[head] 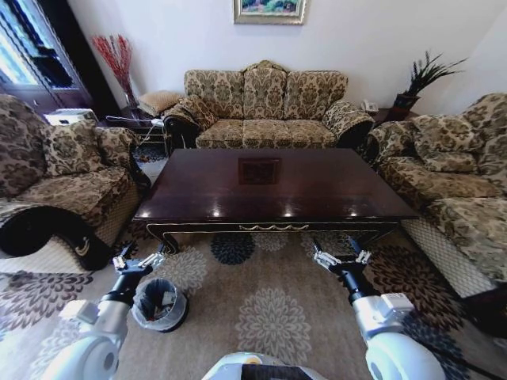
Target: Move to the front of the table and place the trash on the table into the trash bin.
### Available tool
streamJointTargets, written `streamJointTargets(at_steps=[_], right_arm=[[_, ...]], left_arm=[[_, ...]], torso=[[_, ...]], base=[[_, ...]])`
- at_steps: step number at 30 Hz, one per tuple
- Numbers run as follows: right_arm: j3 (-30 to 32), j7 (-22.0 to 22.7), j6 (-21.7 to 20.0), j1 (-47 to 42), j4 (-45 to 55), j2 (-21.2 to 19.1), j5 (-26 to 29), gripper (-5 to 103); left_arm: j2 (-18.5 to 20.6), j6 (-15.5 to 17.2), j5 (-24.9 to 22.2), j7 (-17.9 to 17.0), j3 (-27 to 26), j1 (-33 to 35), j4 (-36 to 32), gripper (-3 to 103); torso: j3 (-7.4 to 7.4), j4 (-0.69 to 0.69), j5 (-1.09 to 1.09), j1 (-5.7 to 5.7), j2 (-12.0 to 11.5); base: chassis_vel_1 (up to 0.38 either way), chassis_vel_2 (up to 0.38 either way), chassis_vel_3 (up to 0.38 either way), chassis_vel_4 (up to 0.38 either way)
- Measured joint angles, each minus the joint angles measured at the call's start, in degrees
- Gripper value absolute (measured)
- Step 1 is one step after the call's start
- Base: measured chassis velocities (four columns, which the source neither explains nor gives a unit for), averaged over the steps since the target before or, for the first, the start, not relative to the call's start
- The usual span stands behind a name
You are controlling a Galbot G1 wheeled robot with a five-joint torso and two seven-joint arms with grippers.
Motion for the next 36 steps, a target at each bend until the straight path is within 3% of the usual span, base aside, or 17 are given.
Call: streamJointTargets(at_steps=[27, 36], right_arm=[[0.0, 0.0, 0.1, 0.0, -0.2, -0.1, 0.0, 100], [0.0, 0.0, 0.1, 0.0, -0.2, -0.1, 0.0, 100]], left_arm=[[0.0, -0.2, 0.0, 0.0, 0.0, 0.0, 0.3, 100], [0.0, -0.3, 0.0, 0.0, -0.1, 0.0, 0.3, 100]], torso=[[0.00, 0.00, 0.00, -0.01, 0.0], [0.00, 0.01, 0.00, 0.00, 0.0]], base=[[0.000, 0.000, 0.000, 0.000], [-0.028, -0.150, 0.046, 0.141]])
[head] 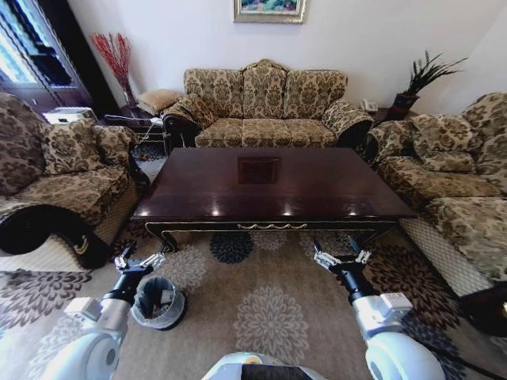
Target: Move to the front of the table and place the trash on the table into the trash bin.
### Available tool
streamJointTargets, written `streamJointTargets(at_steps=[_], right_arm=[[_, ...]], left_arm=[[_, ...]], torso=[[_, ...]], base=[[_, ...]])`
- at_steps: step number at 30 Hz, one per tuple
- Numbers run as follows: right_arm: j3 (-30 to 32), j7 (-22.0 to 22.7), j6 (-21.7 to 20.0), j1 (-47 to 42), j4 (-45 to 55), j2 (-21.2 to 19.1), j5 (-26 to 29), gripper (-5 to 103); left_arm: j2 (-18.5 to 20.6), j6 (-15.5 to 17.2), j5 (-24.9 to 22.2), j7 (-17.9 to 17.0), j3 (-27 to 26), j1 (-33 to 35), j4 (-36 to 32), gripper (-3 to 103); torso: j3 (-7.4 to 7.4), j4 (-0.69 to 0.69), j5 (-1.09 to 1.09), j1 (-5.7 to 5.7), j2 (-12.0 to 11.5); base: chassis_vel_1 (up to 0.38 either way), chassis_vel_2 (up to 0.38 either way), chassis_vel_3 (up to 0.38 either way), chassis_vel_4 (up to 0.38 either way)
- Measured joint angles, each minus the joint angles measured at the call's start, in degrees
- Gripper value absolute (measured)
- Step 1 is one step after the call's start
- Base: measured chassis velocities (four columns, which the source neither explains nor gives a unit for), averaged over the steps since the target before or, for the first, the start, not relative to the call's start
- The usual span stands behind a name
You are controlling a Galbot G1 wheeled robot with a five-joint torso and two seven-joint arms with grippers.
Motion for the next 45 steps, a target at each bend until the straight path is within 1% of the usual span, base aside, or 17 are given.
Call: streamJointTargets(at_steps=[11, 14, 18, 20, 21, 25, 27, 31, 45], right_arm=[[0.0, 0.0, 0.0, 0.0, 0.0, 0.0, 0.0, 100], [0.0, 0.0, 0.0, 0.0, 0.0, 0.0, 0.0, 100], [0.0, 0.0, 0.0, 0.0, 0.0, 0.0, 0.0, 100], [0.0, 0.0, 0.0, 0.0, 0.0, 0.0, 0.0, 100], [0.0, 0.0, 0.0, 0.0, 0.0, 0.0, 0.0, 100], [0.0, 0.0, 0.0, 0.0, 0.0, 0.0, 0.0, 100], [0.0, 0.0, 0.0, 0.0, 0.0, 0.0, 0.0, 100], [0.0, 0.0, 0.0, 0.0, 0.0, 0.0, 0.0, 100], [0.0, 0.0, 0.0, 0.0, 0.0, 0.0, 0.0, 100]], left_arm=[[0.0, 0.0, 0.0, 0.0, 0.0, 0.0, 0.0, 100], [0.0, 0.0, 0.0, 0.0, 0.0, 0.0, 0.0, 100], [0.0, 0.0, 0.0, 0.0, 0.0, 0.0, 0.0, 100], [0.0, 0.0, 0.0, 0.0, 0.0, 0.0, 0.0, 100], [0.0, 0.0, 0.0, 0.0, 0.0, 0.0, 0.0, 100], [0.0, 0.0, 0.0, 0.0, 0.0, 0.0, 0.0, 100], [0.0, 0.0, 0.0, 0.0, 0.0, 0.0, 0.0, 100], [0.0, 0.0, 0.0, 0.0, 0.0, 0.0, 0.0, 100], [0.0, 0.0, 0.0, 0.0, 0.0, 0.0, 0.0, 100]], torso=[[-0.02, 0.00, 0.02, -0.05, 0.0], [-0.01, 0.00, 0.05, -0.03, 0.0], [0.01, -0.01, 0.04, 0.02, 0.0], [0.00, 0.00, -0.08, 0.02, 0.0], [0.00, 0.01, -0.02, 0.02, 0.0], [0.00, 0.00, -0.02, 0.00, 0.0], [0.00, 0.00, 0.03, -0.01, 0.0], [0.00, -0.01, 0.02, 0.00, 0.0], [0.00, 0.00, 0.01, 0.00, 0.0]], base=[[-0.178, -0.319, 0.169, 0.309], [-0.146, -0.200, 0.151, 0.123], [-0.061, 0.001, 0.043, 0.015], [0.039, 0.069, -0.020, -0.035], [0.094, 0.108, -0.021, -0.037], [0.058, 0.056, -0.015, -0.021], [0.000, 0.000, 0.000, 0.000], [0.000, 0.000, 0.000, 0.000], [0.000, 0.000, 0.000, 0.000]])
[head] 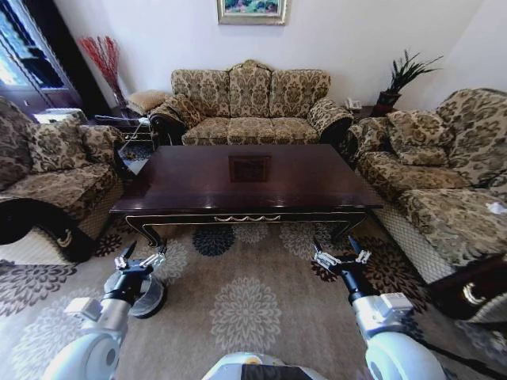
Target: Move to the front of the table and place the trash on the table into the trash bin.
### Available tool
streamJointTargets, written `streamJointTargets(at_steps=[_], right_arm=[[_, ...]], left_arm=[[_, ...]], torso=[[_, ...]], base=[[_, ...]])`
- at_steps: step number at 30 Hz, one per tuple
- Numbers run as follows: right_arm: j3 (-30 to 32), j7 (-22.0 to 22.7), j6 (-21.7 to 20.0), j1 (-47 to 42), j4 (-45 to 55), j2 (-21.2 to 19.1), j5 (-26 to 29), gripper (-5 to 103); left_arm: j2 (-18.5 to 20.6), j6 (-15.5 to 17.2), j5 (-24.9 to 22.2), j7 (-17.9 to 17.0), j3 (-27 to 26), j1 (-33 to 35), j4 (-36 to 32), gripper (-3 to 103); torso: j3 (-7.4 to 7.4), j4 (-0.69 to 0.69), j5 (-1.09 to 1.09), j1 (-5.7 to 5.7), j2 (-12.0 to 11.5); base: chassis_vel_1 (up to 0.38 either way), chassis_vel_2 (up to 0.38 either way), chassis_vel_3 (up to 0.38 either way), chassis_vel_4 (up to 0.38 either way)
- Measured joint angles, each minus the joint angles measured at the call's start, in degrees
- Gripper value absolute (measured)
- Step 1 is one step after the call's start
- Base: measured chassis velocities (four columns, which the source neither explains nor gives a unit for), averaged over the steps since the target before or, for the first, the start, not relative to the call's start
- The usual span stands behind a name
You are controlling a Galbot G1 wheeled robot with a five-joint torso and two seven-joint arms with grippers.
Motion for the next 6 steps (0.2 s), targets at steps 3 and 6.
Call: streamJointTargets(at_steps=[3, 6], right_arm=[[0.0, 0.0, 0.0, 0.0, 0.0, 0.0, 0.0, 100], [0.0, 0.0, 0.0, 0.0, 0.0, 0.0, 0.0, 100]], left_arm=[[0.0, 0.0, 0.0, 0.0, 0.0, 0.0, 0.0, 100], [0.0, 0.0, 0.0, 0.0, 0.0, 0.0, 0.0, 100]], torso=[[0.00, 0.00, 0.00, 0.00, 0.0], [0.00, 0.00, 0.01, 0.00, 0.0]], base=[[0.000, 0.000, 0.000, 0.000], [0.000, 0.000, 0.000, 0.000]])
